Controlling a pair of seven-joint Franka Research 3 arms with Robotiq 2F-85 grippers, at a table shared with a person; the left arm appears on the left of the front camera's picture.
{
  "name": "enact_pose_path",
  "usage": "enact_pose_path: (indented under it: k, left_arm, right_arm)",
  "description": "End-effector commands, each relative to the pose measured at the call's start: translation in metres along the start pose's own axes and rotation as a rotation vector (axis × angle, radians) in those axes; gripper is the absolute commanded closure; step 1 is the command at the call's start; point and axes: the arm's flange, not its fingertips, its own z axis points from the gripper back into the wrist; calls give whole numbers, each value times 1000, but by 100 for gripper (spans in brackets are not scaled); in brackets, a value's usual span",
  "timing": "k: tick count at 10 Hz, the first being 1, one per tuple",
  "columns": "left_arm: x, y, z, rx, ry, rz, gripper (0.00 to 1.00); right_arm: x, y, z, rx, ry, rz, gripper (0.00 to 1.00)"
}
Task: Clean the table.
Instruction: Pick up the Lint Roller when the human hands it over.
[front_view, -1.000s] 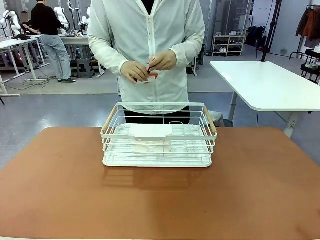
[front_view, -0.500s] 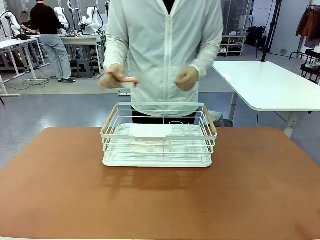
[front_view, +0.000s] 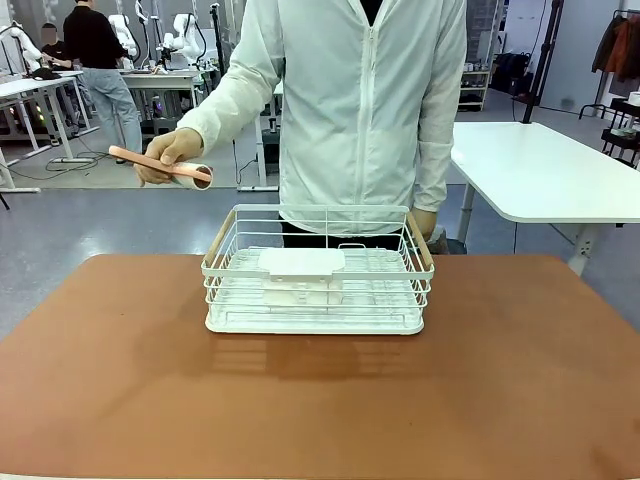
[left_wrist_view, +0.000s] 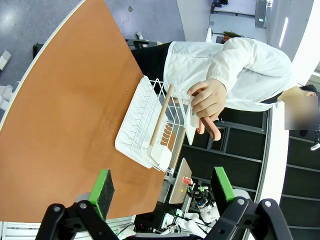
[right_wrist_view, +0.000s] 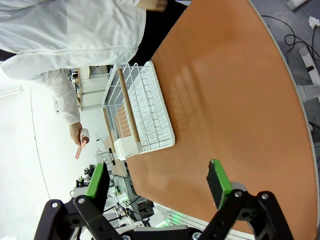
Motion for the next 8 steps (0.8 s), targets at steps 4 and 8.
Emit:
enact_pose_path:
  k: [4, 8]
  left_arm:
    - [2, 0, 4, -13, 8, -11, 0]
    - [-24, -61, -23, 79, -34, 109, 0]
  right_arm:
    - [-2, 2, 2, 7, 3, 8, 0]
    - [-2, 2, 2, 7, 3, 8, 0]
